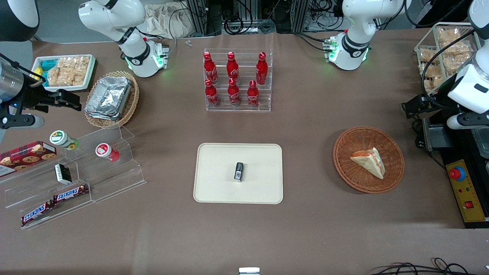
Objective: Place sandwich from basket to tray
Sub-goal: 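Move the left gripper over the wrapped sandwich in the wicker basket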
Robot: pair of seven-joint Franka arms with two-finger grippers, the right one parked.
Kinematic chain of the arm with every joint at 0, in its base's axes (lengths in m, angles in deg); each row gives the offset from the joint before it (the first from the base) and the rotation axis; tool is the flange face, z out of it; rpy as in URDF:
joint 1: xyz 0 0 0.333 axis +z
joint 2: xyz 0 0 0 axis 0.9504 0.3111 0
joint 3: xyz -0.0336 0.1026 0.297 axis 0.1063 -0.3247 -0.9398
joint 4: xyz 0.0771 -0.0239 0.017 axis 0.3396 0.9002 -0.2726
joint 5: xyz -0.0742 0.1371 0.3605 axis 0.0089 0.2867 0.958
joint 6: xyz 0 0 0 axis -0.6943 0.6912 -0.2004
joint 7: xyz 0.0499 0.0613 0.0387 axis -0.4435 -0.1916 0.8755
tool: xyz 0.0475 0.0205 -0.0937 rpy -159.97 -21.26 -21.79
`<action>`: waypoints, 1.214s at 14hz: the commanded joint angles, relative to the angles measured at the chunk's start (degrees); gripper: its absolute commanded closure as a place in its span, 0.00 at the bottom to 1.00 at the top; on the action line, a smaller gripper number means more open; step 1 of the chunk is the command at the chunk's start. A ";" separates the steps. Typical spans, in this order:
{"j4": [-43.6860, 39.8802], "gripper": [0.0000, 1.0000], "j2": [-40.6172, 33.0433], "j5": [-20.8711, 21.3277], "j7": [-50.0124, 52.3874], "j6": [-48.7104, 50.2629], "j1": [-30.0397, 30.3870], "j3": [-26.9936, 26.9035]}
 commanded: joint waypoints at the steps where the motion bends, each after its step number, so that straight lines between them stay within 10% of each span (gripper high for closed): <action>1: -1.49 0.00 0.88 -0.51 0.06 1.84 0.13 0.12; 7: 2.45 0.00 2.11 -0.69 1.19 -1.82 0.22 0.03; 17: 18.82 0.02 7.19 1.06 38.81 -20.73 0.40 0.21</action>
